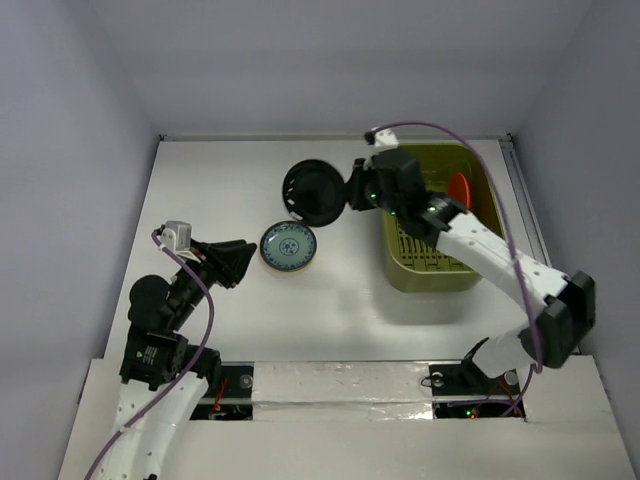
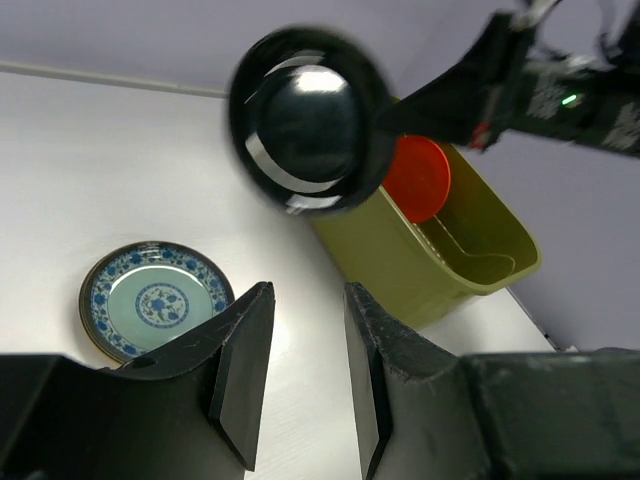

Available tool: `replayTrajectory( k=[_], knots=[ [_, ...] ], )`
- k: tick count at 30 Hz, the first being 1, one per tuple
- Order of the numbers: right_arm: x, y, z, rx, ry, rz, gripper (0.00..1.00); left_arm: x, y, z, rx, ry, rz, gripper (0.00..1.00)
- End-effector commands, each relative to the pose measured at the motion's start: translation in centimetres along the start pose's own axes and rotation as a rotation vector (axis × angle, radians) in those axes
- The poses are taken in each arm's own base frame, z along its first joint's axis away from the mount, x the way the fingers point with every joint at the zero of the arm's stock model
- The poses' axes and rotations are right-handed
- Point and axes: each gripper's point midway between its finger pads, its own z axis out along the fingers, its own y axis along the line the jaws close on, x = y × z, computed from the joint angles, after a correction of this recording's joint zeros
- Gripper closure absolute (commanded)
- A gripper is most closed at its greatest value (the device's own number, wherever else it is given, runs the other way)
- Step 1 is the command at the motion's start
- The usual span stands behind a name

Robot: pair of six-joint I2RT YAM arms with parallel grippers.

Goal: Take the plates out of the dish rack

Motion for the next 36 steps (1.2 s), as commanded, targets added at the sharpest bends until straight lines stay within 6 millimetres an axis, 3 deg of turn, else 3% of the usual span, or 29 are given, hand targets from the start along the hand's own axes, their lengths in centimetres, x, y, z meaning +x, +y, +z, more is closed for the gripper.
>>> replayTrajectory(
  k=[1,4,6,11,12,19,26,32,36],
  knots=[
    [0.5,6.7,2.4,-0.240,-0.024,0.107,1.00,-0.8,0.1,0.2,-0.003,-0.029,0.013,0.69],
    [2.3,8.3,4.1,-0.276,0.011,0.143,1.00,-0.8,0.1,0.2,-0.002,-0.030,0.014,0.69],
    [4.8,9.1,5.6,-0.302,0.073,0.160,1.00,-0.8,0.1,0.2,-0.001,-0.031,0.016,0.69],
    [8.6,9.4,8.6,-0.297,0.146,0.192,1.00,-0.9,0.0,0.1,0.001,-0.032,0.015,0.69],
    [10.0,8.9,9.3,-0.275,0.171,0.192,1.00,-0.9,0.0,0.1,0.002,-0.034,0.018,0.69],
    [15.0,6.8,11.6,-0.179,0.267,0.203,1.00,-0.9,-0.1,0.0,0.008,-0.035,0.017,0.68],
    [17.3,5.6,11.5,-0.145,0.298,0.218,0.97,-1.0,-0.2,0.0,0.011,-0.038,0.019,0.68],
    [19.1,4.7,11.5,-0.118,0.342,0.209,0.78,-0.9,-0.2,0.0,0.010,-0.035,0.018,0.68],
    [18.8,3.7,11.8,-0.067,0.319,0.186,0.53,-0.9,-0.2,0.0,0.010,-0.038,0.019,0.68]
  ],
)
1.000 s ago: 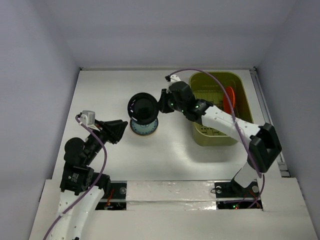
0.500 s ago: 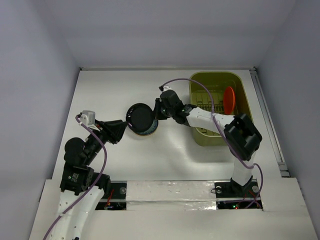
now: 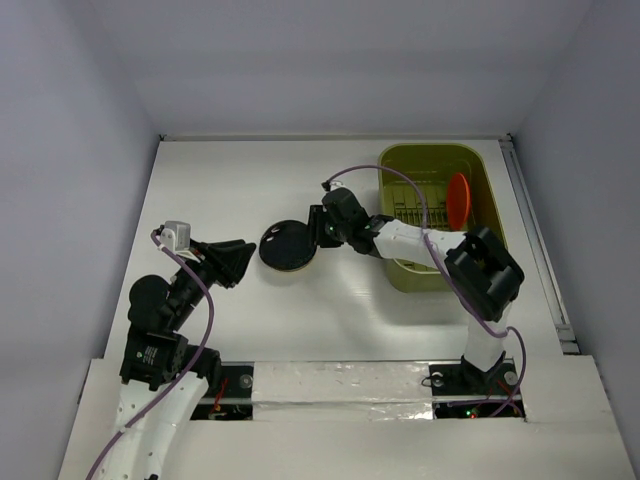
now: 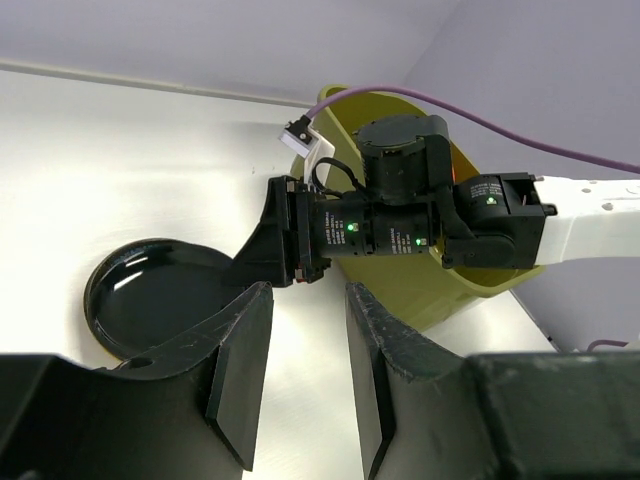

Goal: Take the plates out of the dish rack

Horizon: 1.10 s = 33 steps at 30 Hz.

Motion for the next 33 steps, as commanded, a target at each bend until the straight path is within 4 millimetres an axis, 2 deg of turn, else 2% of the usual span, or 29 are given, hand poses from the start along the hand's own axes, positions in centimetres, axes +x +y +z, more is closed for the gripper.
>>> replayTrajectory(
  k=[1,3,4,5,6,7,8,9,10,11,12,14,15,16,17,18,20,21,23,24,27,28,33],
  knots=[
    [-1.3,0.0,-0.3,0.028,-0.050,-0.021,0.50,-0.9,-0.5,0.0,0.022,-0.035,0.019,0.68],
    [-1.6,0.3,-1.0,0.049,-0.068,-0.040,0.44,-0.9,-0.5,0.0,0.022,-0.035,0.019,0.68],
    [-2.8,0.7,-2.0,0.051,-0.095,-0.057,0.43,-0.9,-0.5,-0.1,0.022,-0.038,0.020,0.68],
    [-2.7,0.7,-2.6,0.072,-0.090,-0.072,0.42,-0.9,-0.6,-0.1,0.024,-0.039,0.020,0.67],
    [-3.5,0.5,-3.3,0.096,-0.118,-0.079,0.42,-1.0,-0.6,-0.1,0.024,-0.041,0.019,0.67],
    [-4.7,0.9,-5.0,0.099,-0.149,-0.089,0.43,-1.0,-0.6,-0.1,0.025,-0.040,0.021,0.67],
    [-5.5,0.9,-6.0,0.108,-0.176,-0.096,0.45,-1.0,-0.6,-0.1,0.024,-0.042,0.020,0.67],
    [-7.0,0.6,-8.3,0.143,-0.238,-0.106,0.51,-1.0,-0.6,-0.1,0.024,-0.041,0.021,0.67],
    [-7.5,0.0,-8.4,0.177,-0.260,-0.114,0.55,-1.0,-0.5,-0.1,0.022,-0.040,0.019,0.67],
    [-8.7,-0.1,-10.8,0.201,-0.299,-0.123,0.61,-1.0,-0.6,-0.1,0.024,-0.042,0.021,0.67],
    [-9.8,-1.2,-12.3,0.275,-0.350,-0.130,0.80,-1.0,-0.6,-0.1,0.024,-0.042,0.021,0.67],
    [-11.5,-4.4,-15.2,0.396,-0.386,-0.139,0.95,-1.1,-0.6,-0.2,0.025,-0.045,0.022,0.67],
    [-13.0,-5.7,-18.0,0.450,-0.452,-0.119,1.00,-1.1,-0.6,-0.2,0.025,-0.045,0.022,0.67],
    [-13.7,-7.3,-19.5,0.495,-0.474,-0.117,1.00,-1.0,-0.6,-0.2,0.024,-0.044,0.022,0.68],
    [-14.9,-10.7,-21.5,0.579,-0.501,-0.077,1.00,-1.1,-0.7,-0.3,0.026,-0.048,0.021,0.67],
    [-15.3,-12.5,-23.4,0.615,-0.525,-0.053,1.00,-1.1,-0.7,-0.3,0.026,-0.048,0.021,0.67],
    [-15.6,-15.7,-25.8,0.700,-0.535,-0.030,1.00,-1.2,-0.7,-0.3,0.027,-0.052,0.024,0.67],
    [-16.0,-18.0,-27.3,0.770,-0.553,-0.001,0.98,-1.2,-0.7,-0.3,0.026,-0.051,0.024,0.67],
    [-15.6,-20.7,-29.0,0.885,-0.535,0.008,0.85,-1.1,-0.9,-0.3,0.034,-0.047,0.023,0.67],
    [-15.7,-22.0,-29.8,0.933,-0.528,0.019,0.65,-1.0,-0.9,-0.3,0.035,-0.045,0.021,0.67],
    [-15.6,-24.7,-30.4,1.056,-0.477,0.010,0.42,-1.0,-0.9,-0.3,0.036,-0.044,0.021,0.67],
    [-15.6,-25.7,-30.6,1.072,-0.454,0.012,0.42,-1.0,-0.9,-0.3,0.035,-0.045,0.021,0.67],
    [-15.8,-27.8,-27.9,1.080,-0.359,-0.009,0.44,-0.9,-1.0,-0.3,0.042,-0.041,0.021,0.67]
  ],
)
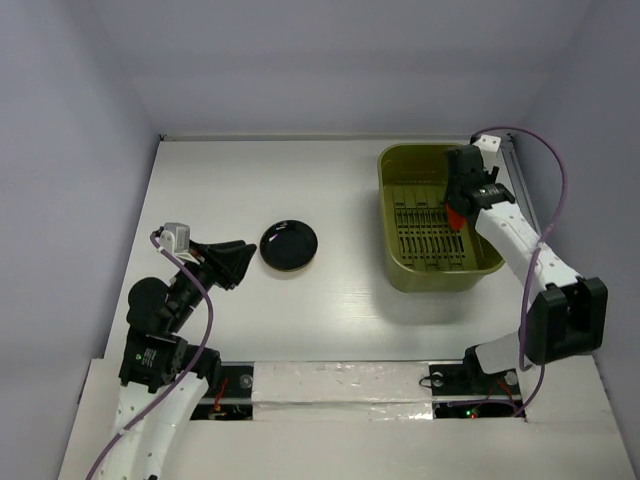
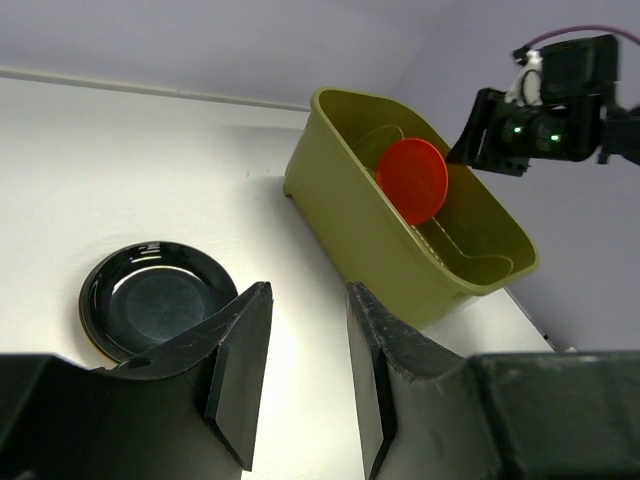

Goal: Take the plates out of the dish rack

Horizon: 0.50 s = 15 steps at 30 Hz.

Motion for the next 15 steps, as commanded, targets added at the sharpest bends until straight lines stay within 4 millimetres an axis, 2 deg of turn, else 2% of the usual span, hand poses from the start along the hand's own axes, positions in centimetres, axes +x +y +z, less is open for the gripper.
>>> replayTrajectory(
  k=[1,3,5,8,9,10,13,15],
  knots=[
    [-0.7,-0.3,1.2,0.028,0.017,-0.055,0.46,-0.8,-0.6,-0.1,0.026,-0.034,0.018,0.67],
    [-0.1,-0.4,2.6,0.054,0.047,-0.070,0.50,-0.9,-0.7,-0.1,0.028,-0.038,0.018,0.67],
    [0.2,0.1,3.1,0.052,0.057,-0.080,0.53,-0.9,-0.9,-0.2,0.034,-0.035,0.019,0.67],
    [0.6,0.4,3.9,0.066,0.070,-0.101,0.63,-0.9,-0.9,-0.2,0.033,-0.037,0.021,0.67],
    [0.7,0.4,4.1,0.073,0.074,-0.106,0.71,-0.9,-0.9,-0.2,0.035,-0.037,0.019,0.67],
    [0.8,0.5,4.3,0.078,0.081,-0.112,0.74,-1.0,-0.9,-0.3,0.035,-0.040,0.020,0.67],
    [0.8,0.1,4.4,0.101,0.084,-0.127,0.86,-0.9,-1.1,-0.3,0.040,-0.037,0.021,0.67],
    [0.1,-0.2,3.8,0.101,0.067,-0.123,0.89,-0.9,-1.1,-0.3,0.041,-0.038,0.020,0.67]
  ],
)
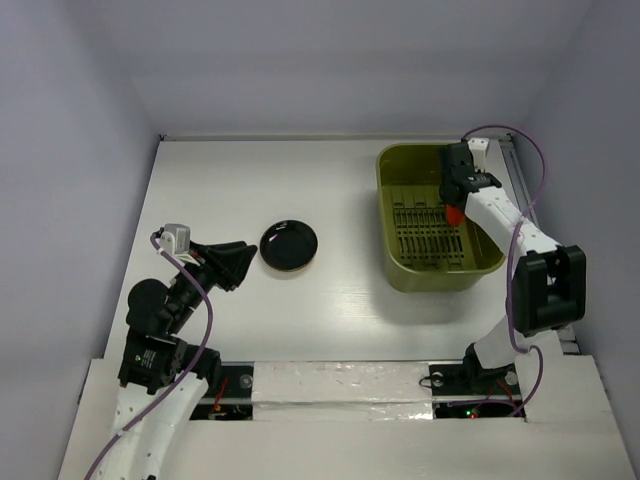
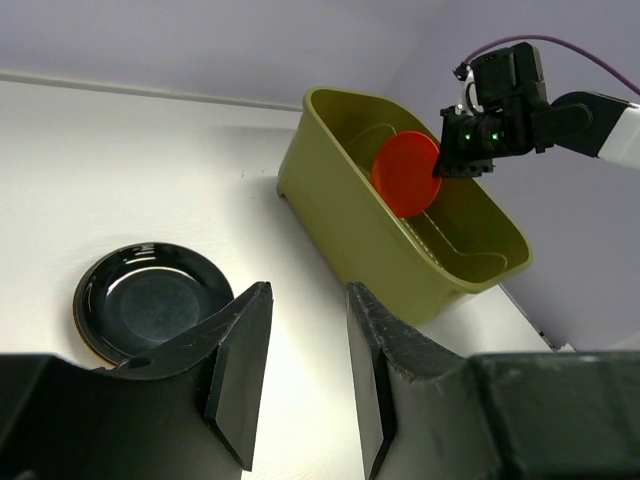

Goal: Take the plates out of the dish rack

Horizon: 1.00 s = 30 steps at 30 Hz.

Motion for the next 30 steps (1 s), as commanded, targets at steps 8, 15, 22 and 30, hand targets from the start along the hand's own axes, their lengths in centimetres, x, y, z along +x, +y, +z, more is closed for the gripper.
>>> replayTrajectory(
  k=[8,15,22,30],
  knots=[
    [-5.7,-3.9,-5.4,0.060,-0.125,0.020,1.00,-0.9,-0.6,-0.2,0.024,-0.039,0.017,0.67],
    [-9.8,-4.6,-12.9,-0.098,-0.274,0.114,1.00,-0.9,-0.5,-0.1,0.018,-0.037,0.014,0.67],
    [-8.1,10.1,-24.9,-0.907,-0.361,0.154,1.00,-1.0,-0.3,0.0,0.008,-0.039,0.016,0.65],
    [-2.4,25.5,-29.7,-1.299,-0.166,0.187,1.00,-1.0,0.2,0.1,-0.015,-0.039,0.015,0.48]
  ],
)
